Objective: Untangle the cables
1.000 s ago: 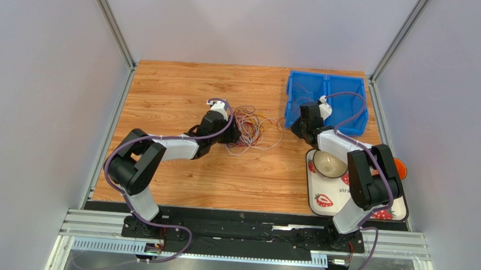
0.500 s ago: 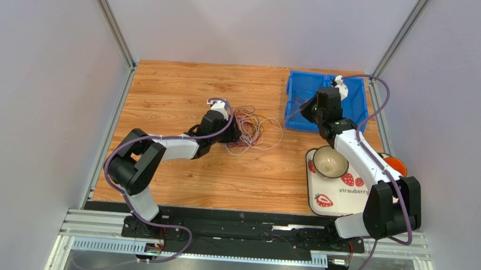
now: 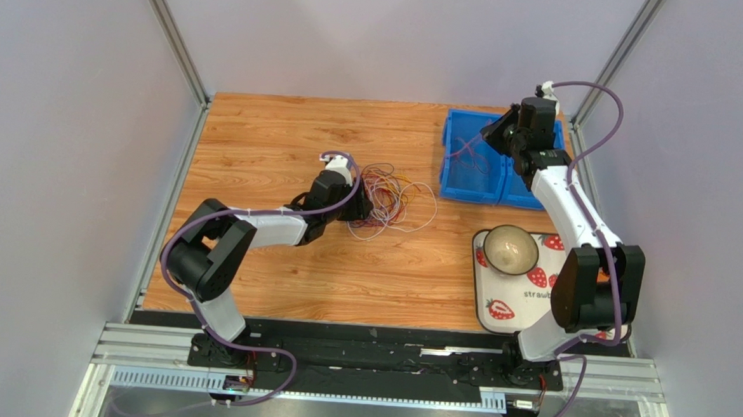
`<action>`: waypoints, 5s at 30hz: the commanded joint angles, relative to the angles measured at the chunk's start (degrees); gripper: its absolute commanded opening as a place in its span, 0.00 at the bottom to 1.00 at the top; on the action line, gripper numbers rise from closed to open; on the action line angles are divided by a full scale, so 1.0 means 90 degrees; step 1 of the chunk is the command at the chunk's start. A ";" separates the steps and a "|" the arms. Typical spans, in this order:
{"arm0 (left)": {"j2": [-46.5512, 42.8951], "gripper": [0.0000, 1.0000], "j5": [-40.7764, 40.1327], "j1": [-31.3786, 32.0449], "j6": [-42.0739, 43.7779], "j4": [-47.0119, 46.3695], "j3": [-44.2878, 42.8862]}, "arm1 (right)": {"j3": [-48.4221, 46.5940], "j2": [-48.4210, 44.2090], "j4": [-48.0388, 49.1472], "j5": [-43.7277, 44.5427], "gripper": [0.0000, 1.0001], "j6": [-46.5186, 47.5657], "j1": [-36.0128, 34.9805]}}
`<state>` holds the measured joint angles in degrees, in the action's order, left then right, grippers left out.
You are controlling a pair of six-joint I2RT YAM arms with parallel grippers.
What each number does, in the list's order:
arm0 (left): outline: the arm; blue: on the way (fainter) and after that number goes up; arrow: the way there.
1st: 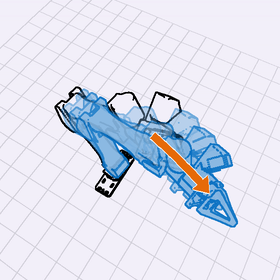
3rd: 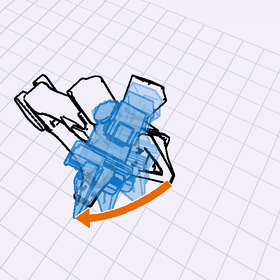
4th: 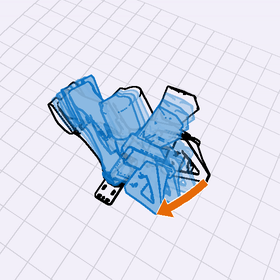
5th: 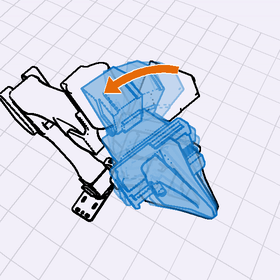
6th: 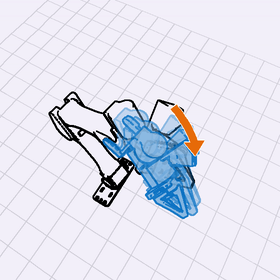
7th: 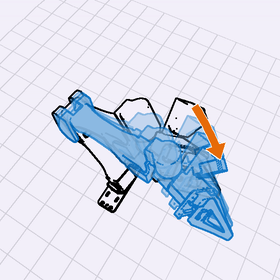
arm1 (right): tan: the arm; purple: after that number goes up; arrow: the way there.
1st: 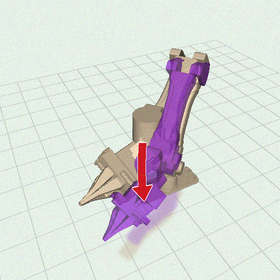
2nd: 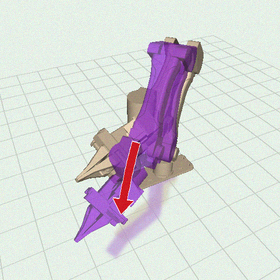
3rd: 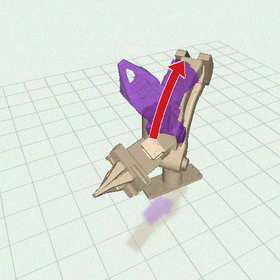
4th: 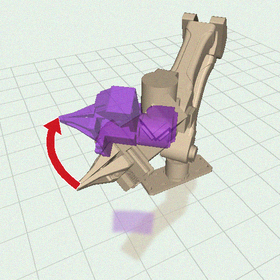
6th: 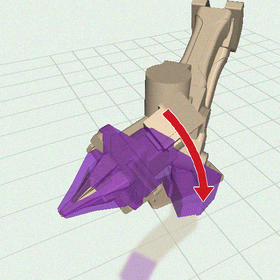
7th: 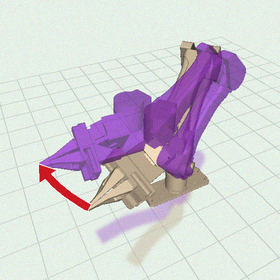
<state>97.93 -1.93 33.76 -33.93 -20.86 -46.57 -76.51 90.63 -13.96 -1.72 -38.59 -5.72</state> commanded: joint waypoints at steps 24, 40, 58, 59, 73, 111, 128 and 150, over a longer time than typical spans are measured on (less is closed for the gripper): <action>0.0135 0.59 0.0068 0.0038 0.0147 0.0013 -0.0392 | -0.1616 0.1522 0.0564 -0.1538 0.00 -0.0048 0.0967; 0.0135 0.59 0.0049 0.0038 0.0147 0.0052 -0.0402 | -0.1001 0.1396 -0.0138 -0.0983 0.43 0.0371 0.0664; -0.0168 0.59 -0.0595 0.0340 0.0274 0.0003 -0.0119 | 0.0756 -0.1241 -0.1574 0.0933 0.59 0.1290 -0.1376; -0.0130 0.59 -0.0644 0.0360 0.0294 0.0033 -0.0167 | 0.0834 -0.1358 -0.1719 0.0923 0.58 0.1261 -0.1454; 0.0788 0.52 -0.1181 0.0448 0.0392 0.0716 -0.1212 | 0.2524 -0.3087 -0.2043 0.0669 0.52 0.0909 -0.2079; -0.2531 0.79 -0.0419 0.0497 0.0890 0.3880 -0.1996 | 0.2993 -0.4171 -0.2453 0.0621 0.68 0.1026 -0.2138; -0.1995 0.69 -0.0362 -0.0245 0.0215 0.1402 0.0418 | 0.3150 -0.2639 -0.1448 0.0601 0.59 0.0323 -0.3896; -0.2219 0.64 -0.0195 -0.0323 0.0186 0.0453 0.1209 | 0.3188 -0.1565 -0.0882 0.1011 0.56 0.0469 -0.3906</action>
<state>80.03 -4.05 31.00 -31.64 -13.63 -36.25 -48.58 75.64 -26.72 6.02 -34.68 -40.69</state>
